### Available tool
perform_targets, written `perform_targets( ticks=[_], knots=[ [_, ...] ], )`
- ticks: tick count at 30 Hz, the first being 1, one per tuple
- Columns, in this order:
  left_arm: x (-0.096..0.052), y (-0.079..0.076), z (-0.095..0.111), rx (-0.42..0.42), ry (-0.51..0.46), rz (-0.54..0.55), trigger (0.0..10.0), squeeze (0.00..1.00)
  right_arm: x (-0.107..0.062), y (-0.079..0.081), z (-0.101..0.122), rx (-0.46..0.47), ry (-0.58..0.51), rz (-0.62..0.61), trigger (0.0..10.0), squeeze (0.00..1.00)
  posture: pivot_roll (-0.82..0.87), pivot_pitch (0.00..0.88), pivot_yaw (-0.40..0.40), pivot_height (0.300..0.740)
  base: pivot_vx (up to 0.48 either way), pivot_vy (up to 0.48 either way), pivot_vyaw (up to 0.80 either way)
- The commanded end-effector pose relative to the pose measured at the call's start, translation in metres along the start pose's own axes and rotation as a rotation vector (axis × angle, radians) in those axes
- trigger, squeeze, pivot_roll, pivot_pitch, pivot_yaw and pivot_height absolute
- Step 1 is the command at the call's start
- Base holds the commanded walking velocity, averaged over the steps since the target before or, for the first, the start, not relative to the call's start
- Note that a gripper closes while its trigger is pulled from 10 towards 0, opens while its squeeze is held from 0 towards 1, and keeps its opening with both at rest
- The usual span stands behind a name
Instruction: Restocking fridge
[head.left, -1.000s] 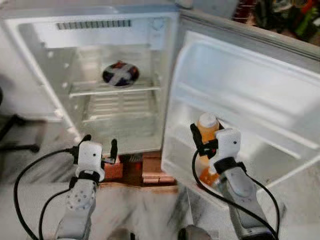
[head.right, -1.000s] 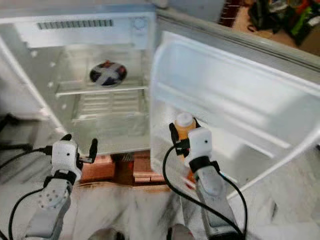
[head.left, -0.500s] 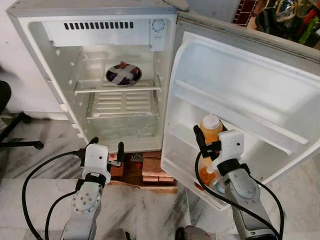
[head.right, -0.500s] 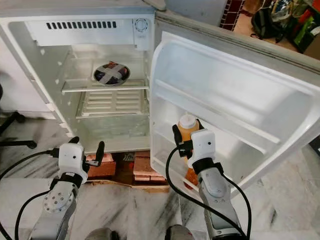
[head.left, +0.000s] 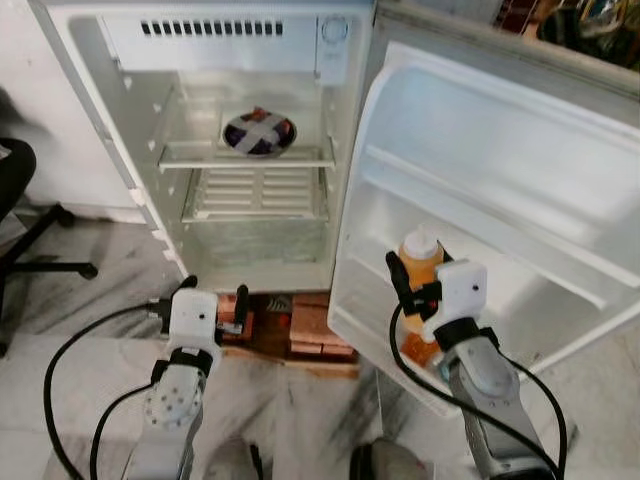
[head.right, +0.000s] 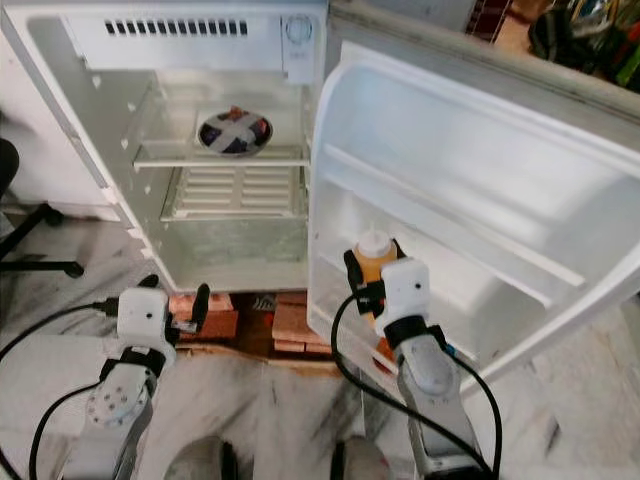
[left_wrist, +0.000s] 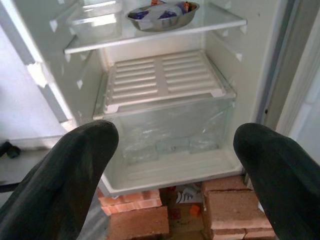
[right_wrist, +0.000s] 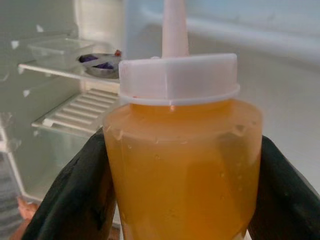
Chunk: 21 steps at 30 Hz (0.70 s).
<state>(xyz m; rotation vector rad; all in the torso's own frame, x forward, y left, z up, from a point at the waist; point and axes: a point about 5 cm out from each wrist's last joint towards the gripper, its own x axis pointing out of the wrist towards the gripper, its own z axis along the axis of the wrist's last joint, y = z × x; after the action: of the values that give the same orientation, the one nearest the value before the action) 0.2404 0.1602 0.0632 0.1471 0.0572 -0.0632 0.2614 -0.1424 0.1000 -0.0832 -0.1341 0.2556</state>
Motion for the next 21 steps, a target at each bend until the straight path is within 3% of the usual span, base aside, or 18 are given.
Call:
perform_targets(
  ticks=[1,12,17,21],
  knots=[
    [-0.0022,-0.0002,-0.0012,0.005,0.011,0.004,10.0,0.00,-0.0010,0.0006,0.0020,0.007,-0.008,0.006,10.0,0.00,0.11,0.128,-0.022,0.647,0.000,0.000,0.00],
    [-0.0013,0.0004,-0.0002,0.011,0.014,0.009,10.0,0.00,0.0013,0.0021,0.0022,0.006,-0.007,0.014,10.0,0.00,0.11,0.146,-0.021,0.647,0.000,0.000,0.00],
    [-0.0008,0.0007,-0.0005,0.016,0.017,0.015,10.0,0.00,0.0030,0.0032,0.0026,0.008,-0.010,0.019,10.0,0.00,0.11,0.144,-0.021,0.607,0.000,0.000,0.00],
    [-0.0006,0.0021,-0.0020,0.021,0.031,0.030,10.0,0.00,0.0033,0.0044,0.0027,0.005,-0.011,0.026,10.0,0.00,0.11,0.144,-0.021,0.607,0.000,0.000,0.00]
  ],
)
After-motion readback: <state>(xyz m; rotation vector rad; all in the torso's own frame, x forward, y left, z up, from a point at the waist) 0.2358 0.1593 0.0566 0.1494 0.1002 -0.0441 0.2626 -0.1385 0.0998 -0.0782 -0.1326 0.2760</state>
